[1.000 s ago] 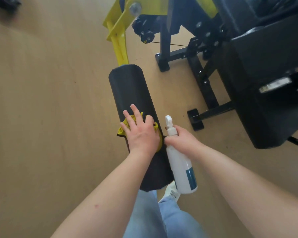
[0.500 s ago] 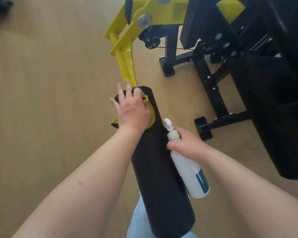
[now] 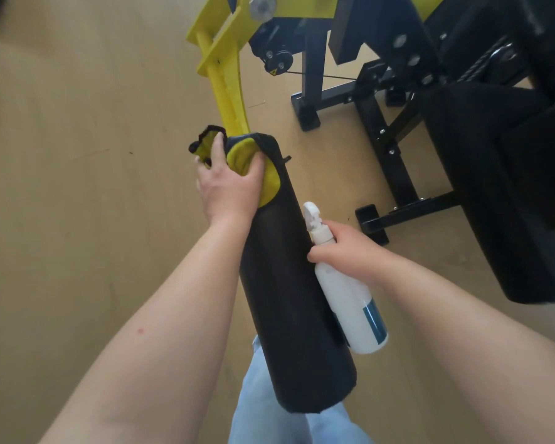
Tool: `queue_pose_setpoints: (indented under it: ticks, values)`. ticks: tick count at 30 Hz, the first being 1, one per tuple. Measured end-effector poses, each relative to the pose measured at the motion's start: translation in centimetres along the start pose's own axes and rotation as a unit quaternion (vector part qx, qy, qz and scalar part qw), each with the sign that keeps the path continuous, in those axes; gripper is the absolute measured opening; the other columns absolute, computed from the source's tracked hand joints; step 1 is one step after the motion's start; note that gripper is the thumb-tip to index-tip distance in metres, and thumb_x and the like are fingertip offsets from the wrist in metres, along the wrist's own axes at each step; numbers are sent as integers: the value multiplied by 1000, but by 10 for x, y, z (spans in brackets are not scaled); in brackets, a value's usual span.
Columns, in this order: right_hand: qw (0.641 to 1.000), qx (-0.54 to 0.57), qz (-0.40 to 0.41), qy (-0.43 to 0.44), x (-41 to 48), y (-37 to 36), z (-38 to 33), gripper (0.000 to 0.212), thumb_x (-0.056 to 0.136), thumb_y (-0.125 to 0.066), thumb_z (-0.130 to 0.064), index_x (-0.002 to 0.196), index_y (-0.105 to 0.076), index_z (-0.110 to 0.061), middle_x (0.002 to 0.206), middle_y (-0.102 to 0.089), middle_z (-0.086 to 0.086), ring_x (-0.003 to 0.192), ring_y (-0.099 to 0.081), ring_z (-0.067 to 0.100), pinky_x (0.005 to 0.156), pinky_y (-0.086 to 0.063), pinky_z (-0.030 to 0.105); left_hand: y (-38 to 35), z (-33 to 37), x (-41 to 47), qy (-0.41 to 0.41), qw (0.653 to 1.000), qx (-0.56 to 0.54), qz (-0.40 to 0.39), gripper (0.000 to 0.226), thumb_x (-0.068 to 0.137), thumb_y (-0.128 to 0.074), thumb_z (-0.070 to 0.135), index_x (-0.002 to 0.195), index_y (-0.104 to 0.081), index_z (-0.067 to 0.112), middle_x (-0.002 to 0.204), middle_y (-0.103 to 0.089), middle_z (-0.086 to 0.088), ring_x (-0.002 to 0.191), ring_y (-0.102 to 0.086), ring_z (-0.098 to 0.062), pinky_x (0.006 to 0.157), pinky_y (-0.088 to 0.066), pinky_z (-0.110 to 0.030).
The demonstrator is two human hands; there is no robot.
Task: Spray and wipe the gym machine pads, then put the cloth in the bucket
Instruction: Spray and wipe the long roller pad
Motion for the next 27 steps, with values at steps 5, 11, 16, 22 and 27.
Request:
queue_pose_setpoints:
  ticks: [5, 11, 16, 22, 27]
  values:
    - [1000, -6, -11, -13, -29, -18, 23, 23, 90, -68, -27, 111, -62, -20, 109, -68, 15, 91, -66, 26, 78, -51, 38, -8, -21, -66, -46, 997, 57, -24, 78, 93, -51, 69, 160, -14, 50, 166, -23, -7, 143, -42, -37, 116, -35, -47]
    - [999, -31, -21, -20, -69, -38, 56, 21, 89, -69, -26, 108, -60, -21, 97, -65, 7, 86, -64, 22, 77, -53, 37, -18, -63, -161, -47, 996, 68, -43, 85, 92, -55, 65, 161, -10, 46, 165, -21, -3, 143, -40, -35, 114, -38, -49]
    - [998, -51, -29, -26, -103, -50, 86, 18, 85, -68, -25, 102, -61, -25, 100, -68, 9, 88, -66, 24, 80, -54, 39, -24, -83, -228, -74, 994, 52, -59, 85, 89, -60, 64, 159, -13, 50, 159, -22, 3, 148, -31, -28, 114, -41, -48]
    - [998, -27, -51, -33, -129, -57, 102, 24, 89, -70, -25, 110, -59, -21, 98, -68, 9, 86, -69, 22, 76, -59, 39, -41, -101, -310, -129, 974, 147, -113, 81, 88, -48, 71, 159, -14, 50, 168, -6, 0, 155, -8, -42, 111, -44, -58]
    - [995, 63, -63, -39, -133, -61, 108, 18, 91, -67, -21, 107, -60, -26, 96, -70, 7, 85, -72, 22, 72, -64, 37, -73, -81, -331, -257, 893, 321, -185, 70, 93, -46, 61, 157, -24, 45, 167, 30, 4, 149, 24, -53, 109, -22, -83]
Point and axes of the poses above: each hand's wrist, its own x-axis towards the middle knuckle, its own y-axis out of the back of the hand, z = x × y, the point moved 10 cm from there along x, towards the middle knuckle
